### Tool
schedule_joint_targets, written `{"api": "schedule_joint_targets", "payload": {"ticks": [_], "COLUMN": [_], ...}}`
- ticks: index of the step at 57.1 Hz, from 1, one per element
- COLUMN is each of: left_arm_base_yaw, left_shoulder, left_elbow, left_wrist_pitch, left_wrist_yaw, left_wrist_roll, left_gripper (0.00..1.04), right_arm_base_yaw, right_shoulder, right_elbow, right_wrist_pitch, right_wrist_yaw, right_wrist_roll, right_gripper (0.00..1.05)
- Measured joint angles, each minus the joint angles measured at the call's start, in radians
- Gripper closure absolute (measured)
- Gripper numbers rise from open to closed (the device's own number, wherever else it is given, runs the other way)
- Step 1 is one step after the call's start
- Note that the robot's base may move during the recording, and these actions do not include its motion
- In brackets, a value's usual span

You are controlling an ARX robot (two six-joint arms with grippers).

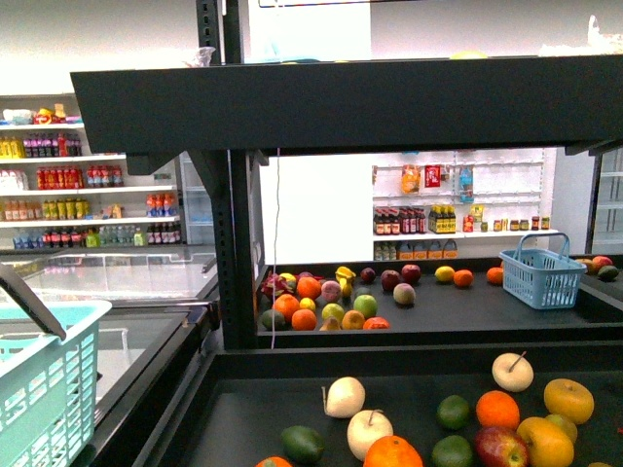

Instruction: Pick lemon from shelf

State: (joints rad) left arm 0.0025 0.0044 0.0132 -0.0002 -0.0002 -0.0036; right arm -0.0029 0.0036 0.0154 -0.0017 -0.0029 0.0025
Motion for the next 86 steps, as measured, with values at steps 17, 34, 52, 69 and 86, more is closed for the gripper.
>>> {"api": "schedule_joint_targets", "payload": {"ticks": [17,34,52,69,86], "left_arm_base_yaw": [0.001,0.285,0.440,0.432,0.399], "left_shoulder": [0.003,0.585,1.132,1.424,1.597], "left_elbow": [0.002,0.233,0.603,0.799,0.909], "left_wrist_pitch": [-0.006,0.252,0.365,0.485,0.569], "left_wrist_yaw": [0.008,0.422,0.554,0.522,0.481], "left_wrist_roll": [-0.015,-0.547,-0.967,-1.155,-1.246], "left_gripper": [0.08,0.08,0.08,0.08,0.08], "right_arm_base_yaw": [0.000,0.000,0.000,0.000,0.000], "right_shoulder": [0.000,0.000,0.000,0.000,0.000], "right_elbow": [0.000,0.000,0.000,0.000,0.000], "right_wrist_pitch": [0.000,0.000,0.000,0.000,0.000], "right_wrist_yaw": [0.000,0.000,0.000,0.000,0.000], "right_wrist_roll": [0.000,0.000,0.000,0.000,0.000], "right_gripper": [0.07,0.07,0.07,0.07,0.07]}}
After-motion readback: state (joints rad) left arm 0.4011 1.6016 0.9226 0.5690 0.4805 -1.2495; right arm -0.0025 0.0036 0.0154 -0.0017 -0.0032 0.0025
